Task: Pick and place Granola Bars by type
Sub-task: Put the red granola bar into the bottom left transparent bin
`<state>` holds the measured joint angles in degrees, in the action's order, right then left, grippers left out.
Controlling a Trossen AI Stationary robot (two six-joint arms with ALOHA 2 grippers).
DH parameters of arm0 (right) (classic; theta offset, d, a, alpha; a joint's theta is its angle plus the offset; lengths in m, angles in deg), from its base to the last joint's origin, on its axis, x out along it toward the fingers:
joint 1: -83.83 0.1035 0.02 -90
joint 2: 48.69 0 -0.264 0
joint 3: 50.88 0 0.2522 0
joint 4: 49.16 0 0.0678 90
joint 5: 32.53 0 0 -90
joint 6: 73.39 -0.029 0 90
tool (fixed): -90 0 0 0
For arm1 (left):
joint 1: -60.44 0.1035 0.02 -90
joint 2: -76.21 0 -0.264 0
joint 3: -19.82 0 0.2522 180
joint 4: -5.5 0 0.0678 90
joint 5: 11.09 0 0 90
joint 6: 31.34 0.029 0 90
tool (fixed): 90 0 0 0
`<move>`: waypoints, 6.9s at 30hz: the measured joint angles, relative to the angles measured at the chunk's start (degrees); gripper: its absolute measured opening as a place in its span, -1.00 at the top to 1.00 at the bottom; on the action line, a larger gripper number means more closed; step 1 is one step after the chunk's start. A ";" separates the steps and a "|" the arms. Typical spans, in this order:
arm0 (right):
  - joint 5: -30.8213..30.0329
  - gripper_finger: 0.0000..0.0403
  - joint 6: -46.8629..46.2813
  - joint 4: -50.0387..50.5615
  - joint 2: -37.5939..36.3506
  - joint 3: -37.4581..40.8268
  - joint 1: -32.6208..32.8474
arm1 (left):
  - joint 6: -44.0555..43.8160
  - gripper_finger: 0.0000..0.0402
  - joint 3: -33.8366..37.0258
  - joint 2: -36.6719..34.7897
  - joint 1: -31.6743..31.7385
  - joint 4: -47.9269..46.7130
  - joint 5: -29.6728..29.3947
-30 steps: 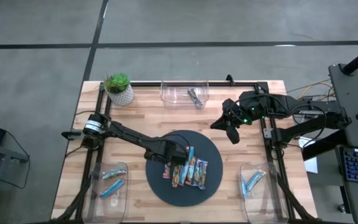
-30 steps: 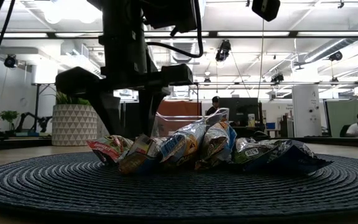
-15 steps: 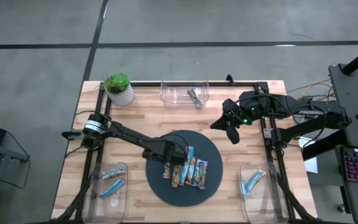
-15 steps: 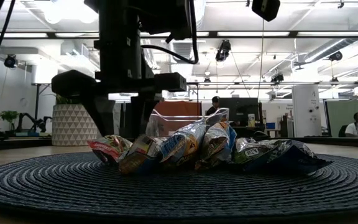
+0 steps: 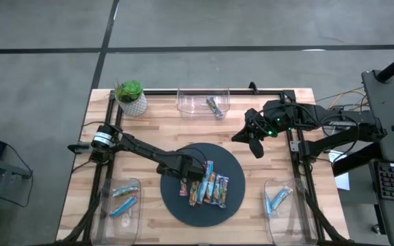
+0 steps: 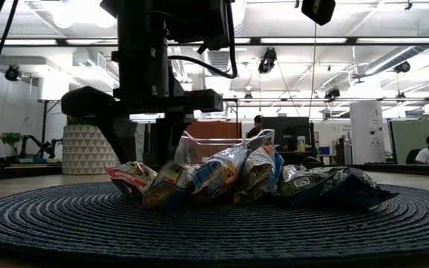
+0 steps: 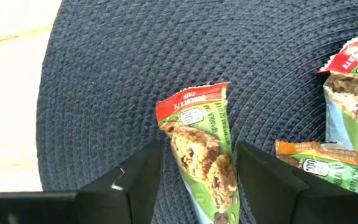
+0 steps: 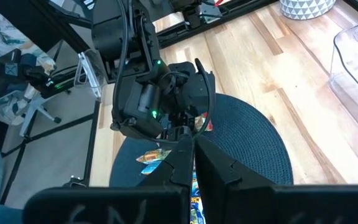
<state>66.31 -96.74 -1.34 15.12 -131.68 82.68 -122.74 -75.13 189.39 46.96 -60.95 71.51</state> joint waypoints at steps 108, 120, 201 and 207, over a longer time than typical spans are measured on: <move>-2.90 0.96 -0.27 -2.10 0.00 0.00 -3.04 | 18.75 0.57 -3.41 -23.55 -4.41 -8.88 14.27; -2.89 0.96 -0.48 -2.25 0.00 0.00 -3.04 | 5.16 0.57 -6.84 -28.09 -17.76 -12.77 14.86; -3.00 0.96 -2.60 -3.06 0.00 0.00 -3.04 | -31.62 0.54 19.80 -27.71 -37.53 -0.83 14.02; -3.00 0.96 -2.63 -3.06 0.00 0.00 -3.02 | -32.50 0.30 22.91 -27.71 -37.51 5.52 14.94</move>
<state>63.31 -99.37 -4.40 15.12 -131.68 79.67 -155.24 -52.22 161.68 9.46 -55.43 86.45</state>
